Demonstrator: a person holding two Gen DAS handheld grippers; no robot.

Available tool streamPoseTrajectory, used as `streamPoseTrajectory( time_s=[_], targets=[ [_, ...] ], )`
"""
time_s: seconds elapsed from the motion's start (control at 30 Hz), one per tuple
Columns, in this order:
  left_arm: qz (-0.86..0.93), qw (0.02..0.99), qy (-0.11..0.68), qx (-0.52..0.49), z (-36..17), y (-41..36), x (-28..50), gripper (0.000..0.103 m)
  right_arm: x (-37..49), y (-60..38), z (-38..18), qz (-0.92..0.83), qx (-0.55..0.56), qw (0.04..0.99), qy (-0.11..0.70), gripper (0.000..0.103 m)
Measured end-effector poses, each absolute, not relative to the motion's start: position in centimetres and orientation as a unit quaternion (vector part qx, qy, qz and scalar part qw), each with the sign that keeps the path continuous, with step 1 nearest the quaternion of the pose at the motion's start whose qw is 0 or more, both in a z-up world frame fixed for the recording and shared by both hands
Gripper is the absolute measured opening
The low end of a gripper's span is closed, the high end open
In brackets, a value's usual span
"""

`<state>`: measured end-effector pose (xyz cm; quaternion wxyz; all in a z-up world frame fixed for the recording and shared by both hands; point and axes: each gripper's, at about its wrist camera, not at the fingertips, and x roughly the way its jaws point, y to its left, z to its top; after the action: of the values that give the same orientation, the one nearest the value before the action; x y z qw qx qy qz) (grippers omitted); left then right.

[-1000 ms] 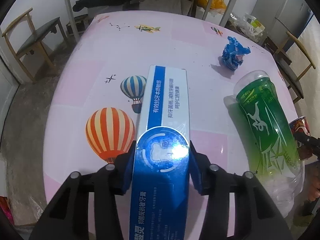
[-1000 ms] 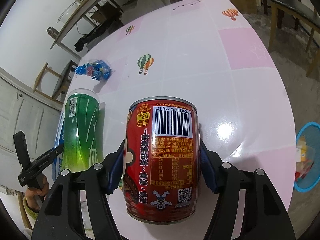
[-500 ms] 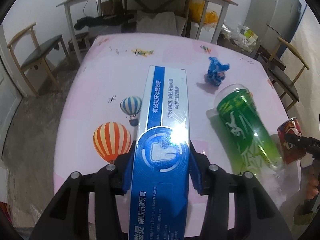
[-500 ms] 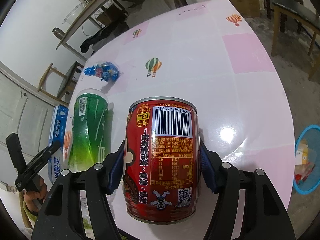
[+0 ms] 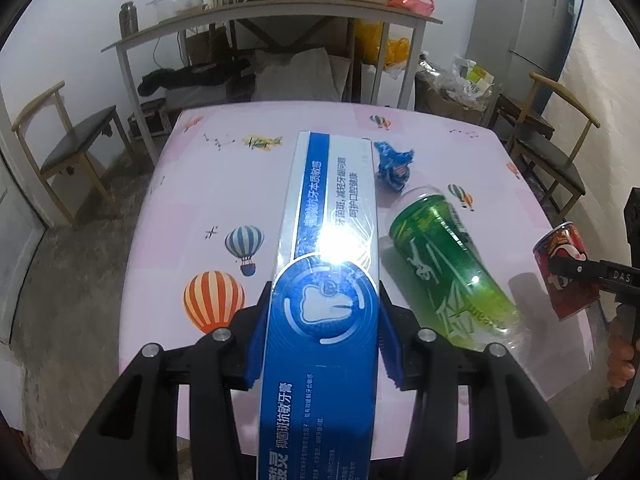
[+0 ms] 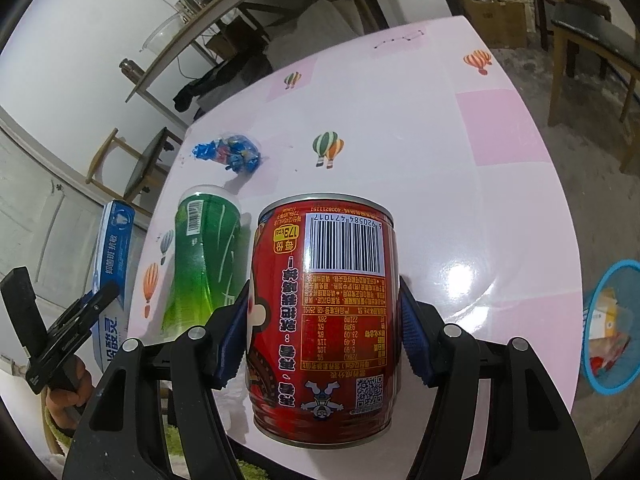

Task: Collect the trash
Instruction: 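Carry the toothpaste box in the left gripper while the right gripper carries the can to the wastebasket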

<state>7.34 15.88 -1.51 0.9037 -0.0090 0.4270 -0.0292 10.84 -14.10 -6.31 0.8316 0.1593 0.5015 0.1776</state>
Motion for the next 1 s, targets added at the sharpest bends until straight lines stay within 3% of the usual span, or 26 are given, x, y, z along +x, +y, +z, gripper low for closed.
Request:
streamPoseTrajectory(
  time_s=[0.4,0.6,0.8,1.0],
  targets=[
    [-0.069,0.917,0.393,0.003,2.0,12.1,6.7,0.046,9.1,-16.4,-4.6,0.186,0.184,0.842,0.471,0.062],
    [-0.147,0.922,0.358,0.005,5.7,6.9,7.5,0.046,6.7,-23.5,-1.6,0.133,0.236,0.869,0.413,0.062],
    [-0.286,0.892,0.349,0.012,8.2,-3.9,9.2,0.046,1.2,-33.5,-0.3,0.022,0.286,0.886,0.364,0.062],
    [-0.41,0.814,0.409,0.038,5.6,-17.5,9.7,0.046,-4.1,-41.8,-5.1,-0.074,0.367,0.85,0.371,0.062]
  ],
)
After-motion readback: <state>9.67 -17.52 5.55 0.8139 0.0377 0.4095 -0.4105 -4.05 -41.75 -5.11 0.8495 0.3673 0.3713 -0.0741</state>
